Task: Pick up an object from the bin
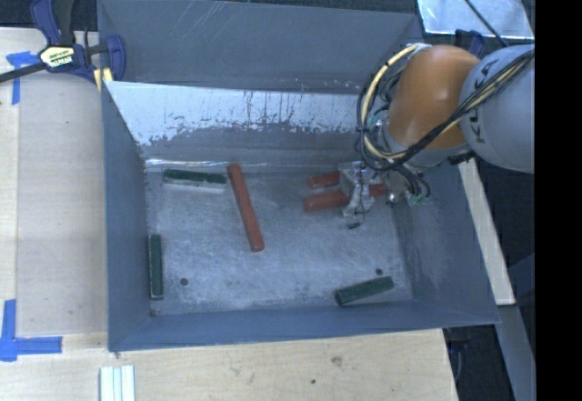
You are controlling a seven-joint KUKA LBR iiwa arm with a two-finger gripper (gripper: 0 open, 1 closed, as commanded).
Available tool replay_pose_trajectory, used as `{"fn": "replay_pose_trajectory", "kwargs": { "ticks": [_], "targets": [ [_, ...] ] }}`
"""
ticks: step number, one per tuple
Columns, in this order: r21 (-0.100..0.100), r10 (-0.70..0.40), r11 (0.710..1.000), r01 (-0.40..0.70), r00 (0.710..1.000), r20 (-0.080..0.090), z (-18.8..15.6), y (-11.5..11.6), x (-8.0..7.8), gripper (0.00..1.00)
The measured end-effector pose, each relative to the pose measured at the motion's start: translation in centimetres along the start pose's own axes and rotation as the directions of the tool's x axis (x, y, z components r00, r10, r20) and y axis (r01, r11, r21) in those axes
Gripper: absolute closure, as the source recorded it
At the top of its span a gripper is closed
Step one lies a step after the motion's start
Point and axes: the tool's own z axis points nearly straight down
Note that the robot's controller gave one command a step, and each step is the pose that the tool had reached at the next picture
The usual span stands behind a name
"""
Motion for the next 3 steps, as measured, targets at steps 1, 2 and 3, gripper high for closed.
{"fn": "replay_pose_trajectory", "kwargs": {
  "ticks": [1, 2, 3],
  "targets": [
    [0.000, 0.000, 1.000, 0.000, 1.000, 0.000, 0.0, 0.0, 0.0, 1.00],
    [-0.001, 0.063, 0.998, -0.063, 0.998, -0.007, -3.6, 4.8, -0.4, 1.00],
    [-0.001, -0.067, 0.998, 0.067, 0.998, -0.005, -18.5, 0.5, 3.9, 1.00]
  ]
}}
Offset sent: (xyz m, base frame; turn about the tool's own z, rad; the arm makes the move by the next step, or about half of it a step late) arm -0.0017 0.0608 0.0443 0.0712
